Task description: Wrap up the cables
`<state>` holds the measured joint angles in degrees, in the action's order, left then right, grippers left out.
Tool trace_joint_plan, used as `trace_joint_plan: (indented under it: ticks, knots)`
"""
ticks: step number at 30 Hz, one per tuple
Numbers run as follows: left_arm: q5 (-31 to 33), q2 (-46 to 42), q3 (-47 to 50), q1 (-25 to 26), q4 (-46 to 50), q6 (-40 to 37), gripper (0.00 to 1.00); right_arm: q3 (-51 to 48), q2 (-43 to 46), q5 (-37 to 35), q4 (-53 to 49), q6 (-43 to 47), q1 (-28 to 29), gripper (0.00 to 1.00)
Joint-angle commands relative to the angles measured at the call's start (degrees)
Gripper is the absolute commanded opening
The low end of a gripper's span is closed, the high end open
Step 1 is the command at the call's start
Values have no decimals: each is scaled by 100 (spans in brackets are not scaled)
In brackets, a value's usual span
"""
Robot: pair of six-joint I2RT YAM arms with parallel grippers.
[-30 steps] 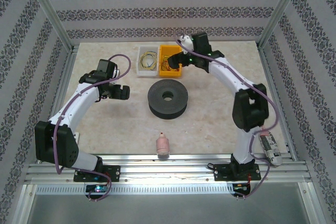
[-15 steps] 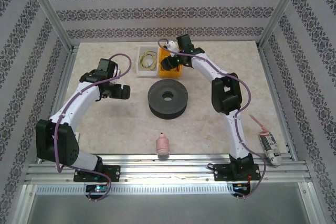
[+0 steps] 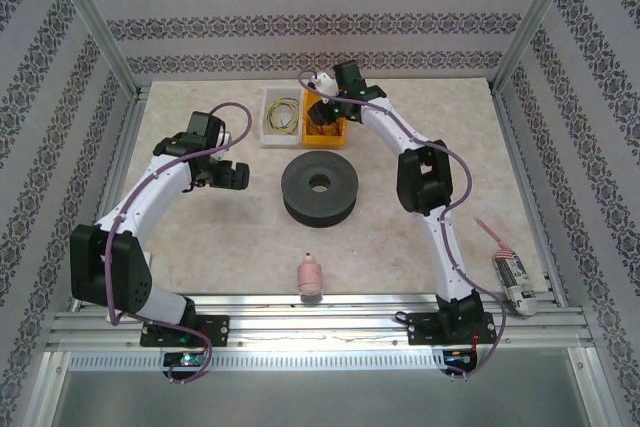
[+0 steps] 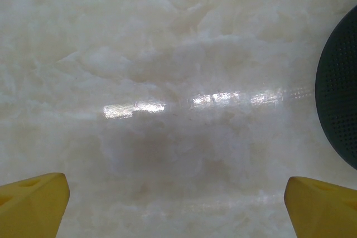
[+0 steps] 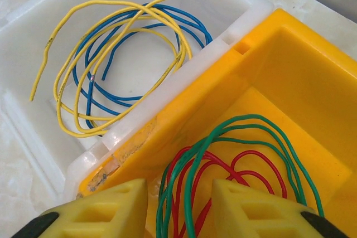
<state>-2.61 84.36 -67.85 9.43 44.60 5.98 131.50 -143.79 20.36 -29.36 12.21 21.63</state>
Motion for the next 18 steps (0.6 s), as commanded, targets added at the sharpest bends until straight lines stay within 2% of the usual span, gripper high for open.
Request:
trace_joint_plan:
  ticks: [1, 18]
  knots:
    - [-10, 29, -149, 64, 154, -132, 100, 220, -129, -73, -191, 53, 17, 31]
    - [-36, -1, -167, 60, 156, -136, 100, 473, 264, -88, -219, 201, 31, 0]
